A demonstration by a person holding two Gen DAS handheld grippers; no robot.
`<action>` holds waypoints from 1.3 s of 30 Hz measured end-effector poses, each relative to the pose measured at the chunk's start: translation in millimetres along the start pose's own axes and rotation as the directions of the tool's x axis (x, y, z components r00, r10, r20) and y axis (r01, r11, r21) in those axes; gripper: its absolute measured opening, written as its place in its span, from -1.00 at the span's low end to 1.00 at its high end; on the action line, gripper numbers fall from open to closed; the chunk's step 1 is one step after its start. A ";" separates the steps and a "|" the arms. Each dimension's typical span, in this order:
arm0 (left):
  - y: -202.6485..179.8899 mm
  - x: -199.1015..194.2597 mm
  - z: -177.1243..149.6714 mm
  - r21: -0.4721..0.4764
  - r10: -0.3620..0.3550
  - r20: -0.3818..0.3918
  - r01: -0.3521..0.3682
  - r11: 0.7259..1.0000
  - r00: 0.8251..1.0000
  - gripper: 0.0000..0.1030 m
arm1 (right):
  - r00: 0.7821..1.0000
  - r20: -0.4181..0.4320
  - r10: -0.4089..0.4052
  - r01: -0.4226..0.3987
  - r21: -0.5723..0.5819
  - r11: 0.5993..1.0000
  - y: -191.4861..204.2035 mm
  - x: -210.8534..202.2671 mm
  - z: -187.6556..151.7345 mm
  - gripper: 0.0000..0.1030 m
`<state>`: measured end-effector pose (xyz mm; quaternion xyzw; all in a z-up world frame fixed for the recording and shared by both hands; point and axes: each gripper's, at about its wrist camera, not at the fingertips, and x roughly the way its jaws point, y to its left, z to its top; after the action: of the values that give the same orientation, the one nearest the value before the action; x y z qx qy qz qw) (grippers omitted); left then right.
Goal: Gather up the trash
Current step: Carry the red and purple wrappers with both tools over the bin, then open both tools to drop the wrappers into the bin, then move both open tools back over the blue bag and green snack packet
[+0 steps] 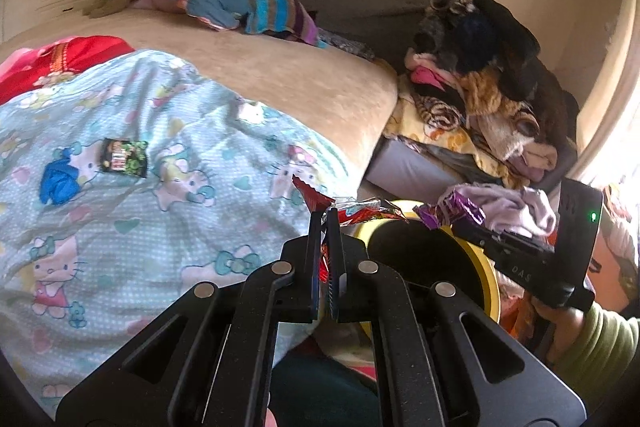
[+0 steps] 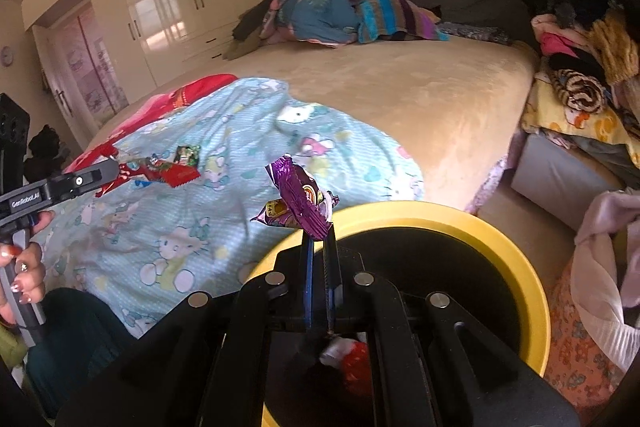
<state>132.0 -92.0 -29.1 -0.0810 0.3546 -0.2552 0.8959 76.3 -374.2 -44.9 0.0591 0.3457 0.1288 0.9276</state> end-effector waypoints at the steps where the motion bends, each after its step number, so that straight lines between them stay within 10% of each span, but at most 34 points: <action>1: -2.4 1.3 -1.0 0.007 -0.002 -0.003 0.002 1.000 1.000 -0.97 | 1.000 -0.001 -0.007 0.007 0.002 1.000 -3.4 -2.0 -1.3 -0.90; 25: -95.3 56.7 -51.9 0.224 -0.082 -0.199 0.127 0.966 0.977 -0.97 | 0.991 -0.096 -0.095 0.110 0.159 0.981 -70.9 -13.7 -37.3 -0.90; 27: -100.9 61.2 -55.5 0.239 -0.086 -0.211 0.137 0.961 0.974 -0.72 | 0.988 -0.108 -0.107 0.125 0.181 0.976 -74.4 -12.6 -39.7 -0.82; 29: -102.2 64.4 -57.3 0.241 -0.095 -0.218 0.148 0.959 0.971 0.05 | 0.987 -0.111 -0.112 0.133 0.196 0.972 -76.5 -12.1 -40.0 -0.34; 30: -100.7 63.6 -56.9 0.233 -0.100 -0.209 0.149 0.961 0.973 0.07 | 0.987 -0.102 -0.121 0.139 0.197 0.970 -76.0 -13.4 -39.5 -0.05; 39: -69.4 48.1 -41.4 0.139 -0.065 -0.116 0.081 0.987 0.991 0.66 | 0.986 0.001 -0.167 0.166 0.101 0.981 -45.2 -19.2 -27.1 0.41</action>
<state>105.9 -174.7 -65.5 -0.0149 0.3814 -0.3168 0.8683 53.4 -422.5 -62.3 0.0772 0.3512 0.0331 0.9325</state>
